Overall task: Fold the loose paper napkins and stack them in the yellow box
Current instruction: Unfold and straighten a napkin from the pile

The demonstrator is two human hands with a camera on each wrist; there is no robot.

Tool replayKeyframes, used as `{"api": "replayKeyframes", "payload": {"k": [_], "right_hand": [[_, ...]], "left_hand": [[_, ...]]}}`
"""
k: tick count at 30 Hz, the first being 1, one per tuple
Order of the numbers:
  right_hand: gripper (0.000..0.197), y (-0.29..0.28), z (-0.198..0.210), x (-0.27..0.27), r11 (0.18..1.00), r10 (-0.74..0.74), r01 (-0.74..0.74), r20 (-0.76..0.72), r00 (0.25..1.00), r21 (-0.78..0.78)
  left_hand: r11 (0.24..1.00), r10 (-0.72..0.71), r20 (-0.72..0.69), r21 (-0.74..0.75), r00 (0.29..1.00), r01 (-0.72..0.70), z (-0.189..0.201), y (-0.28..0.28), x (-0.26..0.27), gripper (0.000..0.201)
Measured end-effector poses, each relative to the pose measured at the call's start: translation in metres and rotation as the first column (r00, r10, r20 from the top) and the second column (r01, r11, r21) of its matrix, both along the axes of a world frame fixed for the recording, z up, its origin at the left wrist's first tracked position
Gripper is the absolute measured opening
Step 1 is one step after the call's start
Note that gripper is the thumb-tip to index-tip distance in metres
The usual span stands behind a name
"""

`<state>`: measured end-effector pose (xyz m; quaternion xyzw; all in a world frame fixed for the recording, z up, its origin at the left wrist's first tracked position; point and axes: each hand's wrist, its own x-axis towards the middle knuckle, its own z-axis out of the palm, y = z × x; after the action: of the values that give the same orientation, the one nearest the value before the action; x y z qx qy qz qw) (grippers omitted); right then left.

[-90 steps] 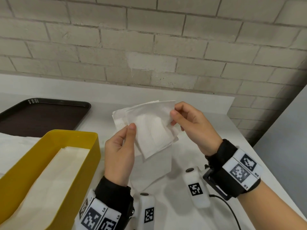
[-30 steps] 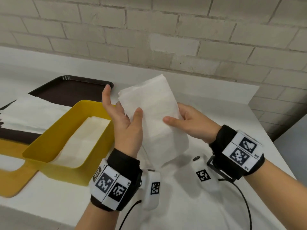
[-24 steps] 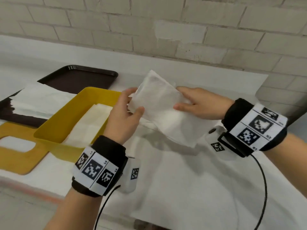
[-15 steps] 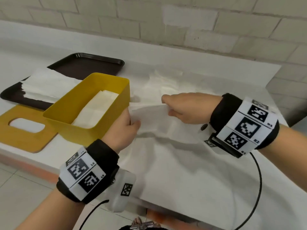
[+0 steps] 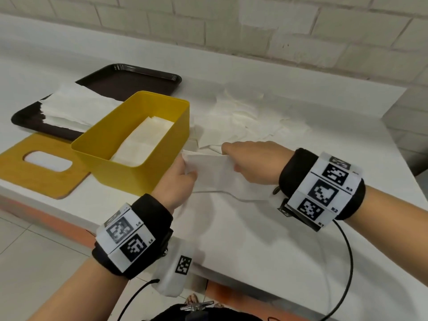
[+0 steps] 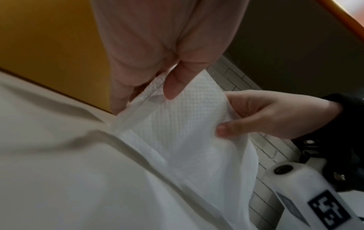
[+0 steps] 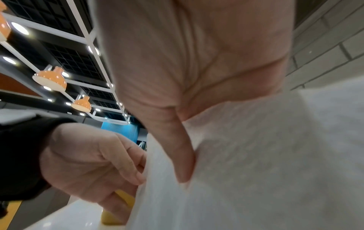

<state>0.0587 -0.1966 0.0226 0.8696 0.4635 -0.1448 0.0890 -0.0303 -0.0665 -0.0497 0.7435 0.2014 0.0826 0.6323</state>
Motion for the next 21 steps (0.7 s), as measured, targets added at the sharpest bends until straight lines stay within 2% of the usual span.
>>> {"api": "replayKeyframes", "payload": {"k": [2,4,8,11,13,17,19,21], "right_hand": [[0.015,-0.004,0.006,-0.001,0.999,0.015,-0.015,-0.008,1.0,0.044],[0.025,-0.005,0.008,-0.001,0.999,0.015,-0.015,-0.015,1.0,0.038],[0.04,0.002,-0.004,0.0,0.998,0.009,-0.007,0.02,1.0,-0.066],[0.035,0.001,-0.001,0.0,1.0,0.016,-0.017,0.049,0.999,0.022],[0.031,-0.002,0.005,0.0,0.997,0.016,-0.02,0.05,0.999,0.077],[0.044,-0.004,0.0,-0.002,1.0,0.012,-0.012,0.025,1.0,-0.008],[0.051,-0.002,-0.004,-0.003,0.999,0.033,-0.033,0.063,0.997,-0.006],[0.05,-0.002,-0.004,-0.003,0.998,0.058,-0.062,0.117,0.991,0.032]], "left_hand": [[0.997,0.061,0.008,-0.039,0.998,-0.061,0.0,0.004,0.001,0.033],[0.995,0.072,-0.004,-0.076,0.997,-0.072,0.0,0.005,0.002,0.032],[1.0,-0.031,-0.071,0.004,0.997,0.031,-0.002,-0.002,0.004,0.036],[0.998,0.053,0.009,0.025,0.999,-0.053,-0.002,0.0,0.006,0.025],[0.996,0.09,0.035,-0.008,0.995,-0.09,0.0,0.001,0.005,0.027],[0.999,0.04,-0.02,-0.003,0.999,-0.041,-0.003,0.0,0.006,0.031],[0.999,0.033,-0.04,0.018,0.999,-0.032,-0.003,-0.002,0.006,0.032],[0.999,0.041,-0.032,0.033,0.999,-0.04,-0.002,-0.001,0.006,0.035]]}}
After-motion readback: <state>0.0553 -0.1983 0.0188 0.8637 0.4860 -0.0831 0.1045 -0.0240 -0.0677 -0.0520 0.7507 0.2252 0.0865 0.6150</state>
